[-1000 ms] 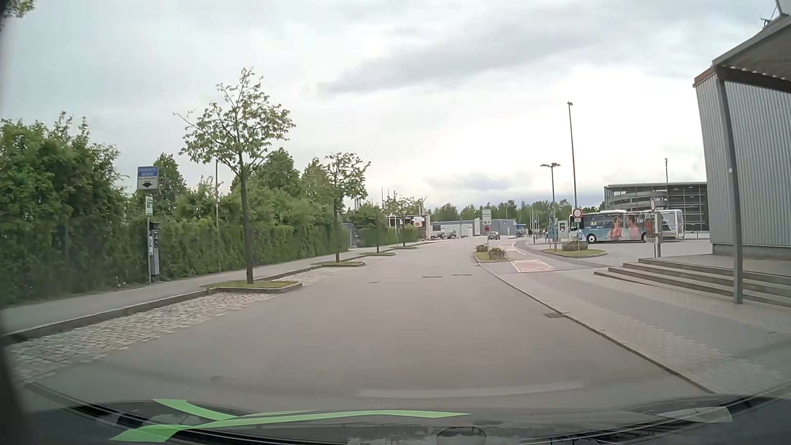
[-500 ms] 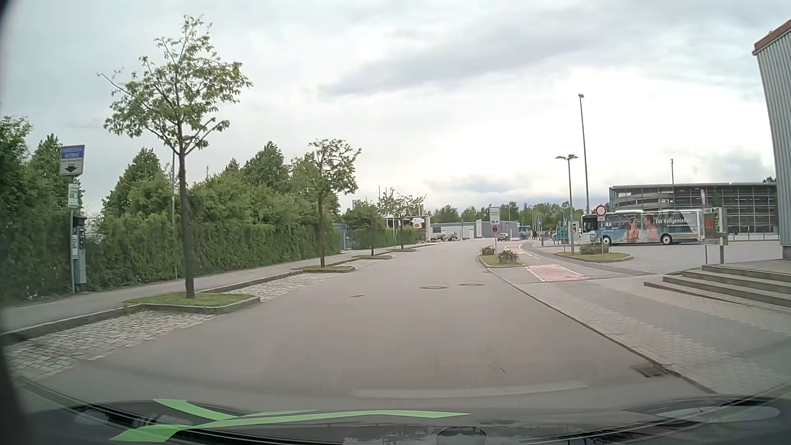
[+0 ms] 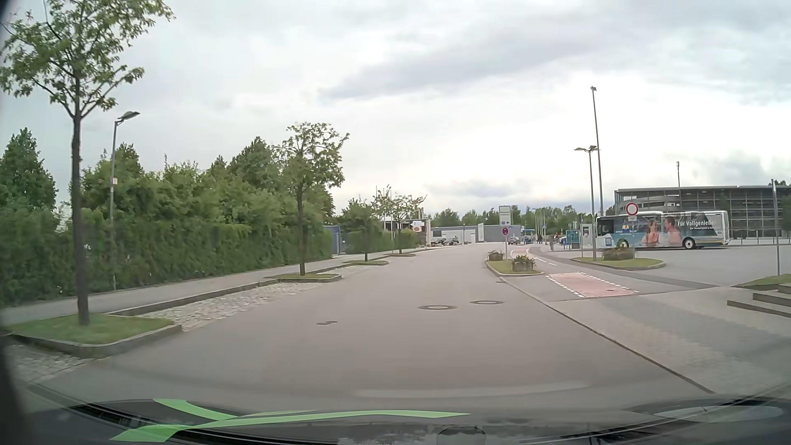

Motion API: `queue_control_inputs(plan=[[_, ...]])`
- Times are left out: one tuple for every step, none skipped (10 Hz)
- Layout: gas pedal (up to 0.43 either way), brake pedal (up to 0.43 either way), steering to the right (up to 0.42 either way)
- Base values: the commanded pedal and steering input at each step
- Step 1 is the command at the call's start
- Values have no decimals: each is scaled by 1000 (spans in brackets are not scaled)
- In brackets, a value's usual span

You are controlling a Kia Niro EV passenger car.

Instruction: Follow the waypoints while adhering to traffic rules and regulations

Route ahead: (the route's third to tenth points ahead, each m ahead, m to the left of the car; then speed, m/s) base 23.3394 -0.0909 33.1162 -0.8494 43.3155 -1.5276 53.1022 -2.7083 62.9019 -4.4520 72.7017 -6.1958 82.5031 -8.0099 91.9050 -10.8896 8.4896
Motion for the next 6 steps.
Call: queue_control_inputs(plan=[[0, 0, -2], [8, 0, -2], [8, 0, -2], [8, 0, -1], [20, 0, 0], [28, 0, 2]])
